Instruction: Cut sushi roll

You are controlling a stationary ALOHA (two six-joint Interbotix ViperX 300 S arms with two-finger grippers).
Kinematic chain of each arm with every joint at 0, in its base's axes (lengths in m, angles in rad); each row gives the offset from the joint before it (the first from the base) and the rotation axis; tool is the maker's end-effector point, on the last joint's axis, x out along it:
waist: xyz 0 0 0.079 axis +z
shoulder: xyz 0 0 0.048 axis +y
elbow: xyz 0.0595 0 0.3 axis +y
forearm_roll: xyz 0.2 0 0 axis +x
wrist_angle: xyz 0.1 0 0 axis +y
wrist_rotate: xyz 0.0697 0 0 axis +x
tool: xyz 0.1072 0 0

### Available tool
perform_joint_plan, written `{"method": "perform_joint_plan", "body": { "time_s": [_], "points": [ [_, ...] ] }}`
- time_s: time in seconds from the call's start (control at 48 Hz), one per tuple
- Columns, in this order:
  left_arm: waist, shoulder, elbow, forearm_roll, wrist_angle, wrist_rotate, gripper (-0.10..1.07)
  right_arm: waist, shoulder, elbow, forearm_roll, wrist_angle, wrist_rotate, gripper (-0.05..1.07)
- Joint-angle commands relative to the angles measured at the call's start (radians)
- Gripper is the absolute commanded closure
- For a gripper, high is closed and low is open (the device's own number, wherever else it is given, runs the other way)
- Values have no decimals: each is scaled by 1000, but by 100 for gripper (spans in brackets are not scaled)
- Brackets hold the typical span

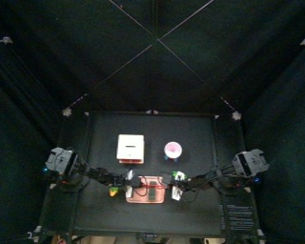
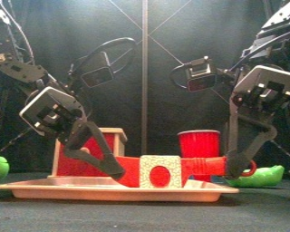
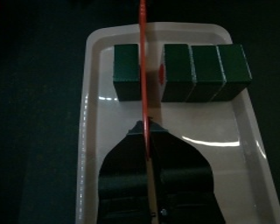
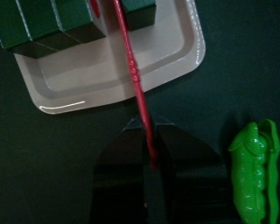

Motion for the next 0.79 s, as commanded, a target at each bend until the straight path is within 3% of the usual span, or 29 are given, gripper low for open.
{"method": "perform_joint_plan", "body": {
  "time_s": [0.0,0.458,0.771],
  "points": [
    [6,-14,20,11,15,2,76,-6,-31,17,3,23,11,69],
    [-17,-178,21,54,20,0,76,6,-149,11,-18,23,11,69],
    [-89,-144,11,41,20,-5,76,71,-172,14,-43,3,11,69]
  ]
}}
